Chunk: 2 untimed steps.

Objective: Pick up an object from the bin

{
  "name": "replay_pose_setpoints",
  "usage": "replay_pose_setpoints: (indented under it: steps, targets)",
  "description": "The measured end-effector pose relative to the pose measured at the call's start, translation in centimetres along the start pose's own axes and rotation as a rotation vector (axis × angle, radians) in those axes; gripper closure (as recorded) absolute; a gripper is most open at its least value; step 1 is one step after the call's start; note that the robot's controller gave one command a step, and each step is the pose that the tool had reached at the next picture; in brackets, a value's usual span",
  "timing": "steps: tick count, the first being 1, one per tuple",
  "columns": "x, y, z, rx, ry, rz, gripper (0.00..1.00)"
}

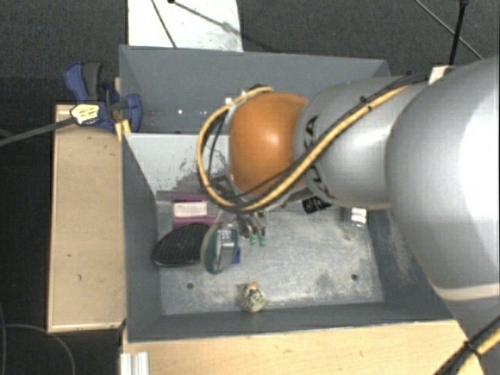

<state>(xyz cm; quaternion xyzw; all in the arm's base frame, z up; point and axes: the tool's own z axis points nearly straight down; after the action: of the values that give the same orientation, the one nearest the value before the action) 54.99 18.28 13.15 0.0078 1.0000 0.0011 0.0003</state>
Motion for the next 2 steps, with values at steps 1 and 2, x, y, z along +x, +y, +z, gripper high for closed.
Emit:
replay_pose_setpoints:
  steps: [1,2]
  targets:
    - [0.12,0.69,5.6,0.002,0.004,-0.009,0.0]
    - [-0.33,0.89,4.73,-0.005,-0.011,-0.004,1.0]
